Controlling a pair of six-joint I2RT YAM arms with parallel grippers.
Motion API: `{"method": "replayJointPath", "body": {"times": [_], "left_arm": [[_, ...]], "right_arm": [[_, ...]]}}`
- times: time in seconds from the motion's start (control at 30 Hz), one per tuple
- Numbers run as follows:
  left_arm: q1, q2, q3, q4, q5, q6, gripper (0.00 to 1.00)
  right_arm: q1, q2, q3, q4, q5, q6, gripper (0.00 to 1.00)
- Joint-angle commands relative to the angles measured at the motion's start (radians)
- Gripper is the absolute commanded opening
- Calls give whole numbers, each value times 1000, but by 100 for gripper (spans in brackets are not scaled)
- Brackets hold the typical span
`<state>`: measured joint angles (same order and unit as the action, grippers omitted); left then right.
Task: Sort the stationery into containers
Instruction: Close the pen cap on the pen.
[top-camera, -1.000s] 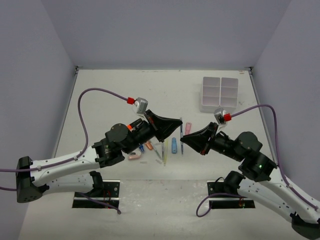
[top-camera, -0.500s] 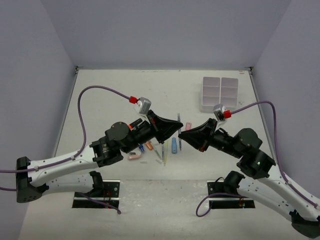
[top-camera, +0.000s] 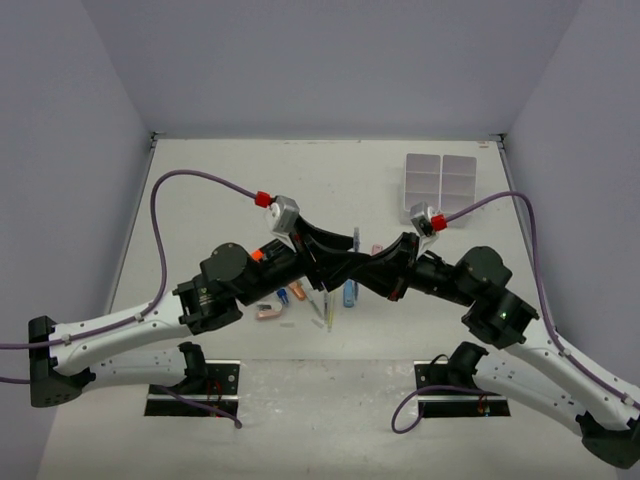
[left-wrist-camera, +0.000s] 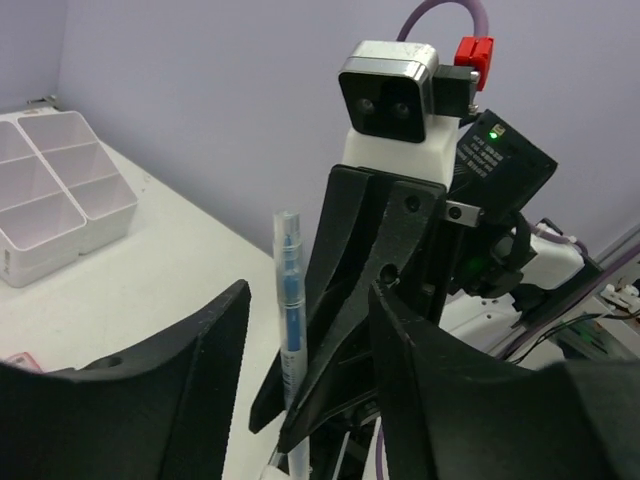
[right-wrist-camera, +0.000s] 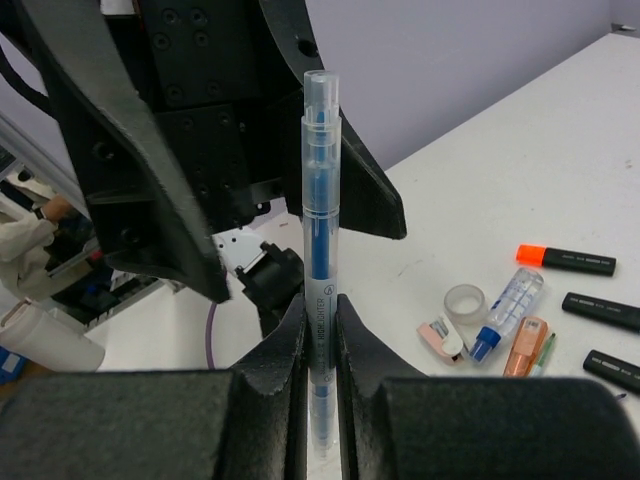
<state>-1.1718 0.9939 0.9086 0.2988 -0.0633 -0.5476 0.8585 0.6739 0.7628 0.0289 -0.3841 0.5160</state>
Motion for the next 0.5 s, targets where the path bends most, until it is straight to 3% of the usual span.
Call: {"method": "replayJointPath", "body": {"times": [0.0,0.2,0.27,0.47], "left_arm": [[-6,-5,85,-41,-35,52,65],[-3,26,191,-136,-90,97,52],[-3,46,218,-166,-96,101,42],[-4,66,217,-189,-119,82,32]], "right_arm": [[4,2,41,-2,-11,-34,0],[5,12,53,-20,-32,-48,0],[5,10,61,-21,-36,-50,0],[4,13,75,-26,-32,-52,0]]}}
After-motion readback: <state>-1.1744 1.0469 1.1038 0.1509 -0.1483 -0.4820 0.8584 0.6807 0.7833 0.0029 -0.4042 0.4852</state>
